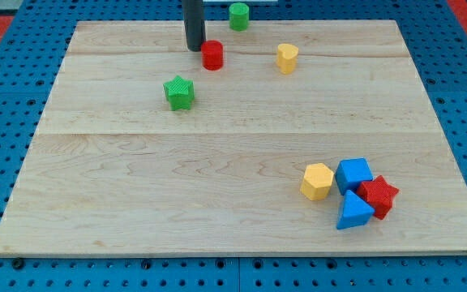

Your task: Push the yellow heart into the red circle

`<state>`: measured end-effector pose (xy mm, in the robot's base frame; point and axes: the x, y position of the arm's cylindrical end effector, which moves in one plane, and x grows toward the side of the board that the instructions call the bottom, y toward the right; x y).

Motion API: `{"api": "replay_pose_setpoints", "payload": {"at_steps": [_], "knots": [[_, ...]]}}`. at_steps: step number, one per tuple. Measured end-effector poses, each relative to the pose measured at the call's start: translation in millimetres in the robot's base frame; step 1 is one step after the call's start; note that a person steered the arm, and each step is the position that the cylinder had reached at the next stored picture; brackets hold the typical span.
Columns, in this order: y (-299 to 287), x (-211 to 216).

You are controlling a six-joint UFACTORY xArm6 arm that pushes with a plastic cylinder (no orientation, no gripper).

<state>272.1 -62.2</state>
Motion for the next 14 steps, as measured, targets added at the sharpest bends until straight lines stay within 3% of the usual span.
{"api": "replay_pose_setpoints", "payload": {"at_steps": [1, 2, 3, 5, 8, 10, 12, 13, 14], "knots": [[0, 16], [-3, -22], [10, -26], [16, 21], [60, 4], [12, 72], [-7, 83], [4, 88], [79, 88]]}}
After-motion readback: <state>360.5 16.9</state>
